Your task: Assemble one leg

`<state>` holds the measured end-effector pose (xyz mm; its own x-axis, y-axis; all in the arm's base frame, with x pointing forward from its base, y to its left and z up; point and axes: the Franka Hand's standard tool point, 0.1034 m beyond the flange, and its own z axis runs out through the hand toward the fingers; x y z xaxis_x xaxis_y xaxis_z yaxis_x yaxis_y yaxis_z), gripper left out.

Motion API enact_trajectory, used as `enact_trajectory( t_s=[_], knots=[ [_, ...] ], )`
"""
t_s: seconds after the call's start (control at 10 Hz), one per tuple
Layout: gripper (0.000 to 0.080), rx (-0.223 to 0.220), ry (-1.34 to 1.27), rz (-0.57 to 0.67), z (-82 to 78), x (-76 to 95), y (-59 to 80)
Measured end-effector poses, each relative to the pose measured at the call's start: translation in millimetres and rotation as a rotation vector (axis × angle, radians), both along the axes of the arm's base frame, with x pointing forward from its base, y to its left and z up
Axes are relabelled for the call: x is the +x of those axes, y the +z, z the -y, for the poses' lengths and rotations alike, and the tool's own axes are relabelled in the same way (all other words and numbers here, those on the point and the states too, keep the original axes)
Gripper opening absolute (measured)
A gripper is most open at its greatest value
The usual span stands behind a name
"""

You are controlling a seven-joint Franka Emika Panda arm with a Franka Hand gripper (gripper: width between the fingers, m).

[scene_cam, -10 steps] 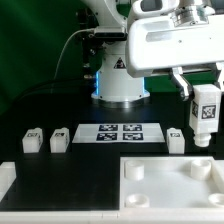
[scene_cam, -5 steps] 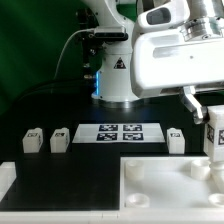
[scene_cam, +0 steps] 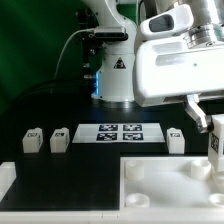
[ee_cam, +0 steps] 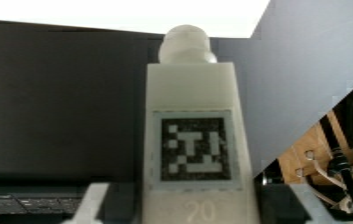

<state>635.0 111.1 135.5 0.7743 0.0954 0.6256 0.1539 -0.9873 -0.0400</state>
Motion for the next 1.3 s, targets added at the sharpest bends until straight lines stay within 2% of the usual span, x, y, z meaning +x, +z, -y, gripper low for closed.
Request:
enact_trajectory(
  t_s=[0.1, 0.2, 0.5, 0.8, 0.9, 1.3],
  knots=[
    [0.0294, -0.007, 0.008, -0.004, 0.4, -2.7, -3.1],
    [0.0294, -0.017, 0.016, -0.027, 2.3, -10.9, -15.8],
    [0.0294, -0.017, 0.019, -0.033, 0.4, -14.3, -35.8],
    [0.0294, -0.017, 0.028, -0.041, -5.3, -15.8, -37.8],
    [0.0294, -0.016, 0.031, -0.052, -8.6, -18.9, -44.2],
    [0.0294, -0.014, 0.02, -0.035, -6.9, -19.5, -51.0]
  ],
)
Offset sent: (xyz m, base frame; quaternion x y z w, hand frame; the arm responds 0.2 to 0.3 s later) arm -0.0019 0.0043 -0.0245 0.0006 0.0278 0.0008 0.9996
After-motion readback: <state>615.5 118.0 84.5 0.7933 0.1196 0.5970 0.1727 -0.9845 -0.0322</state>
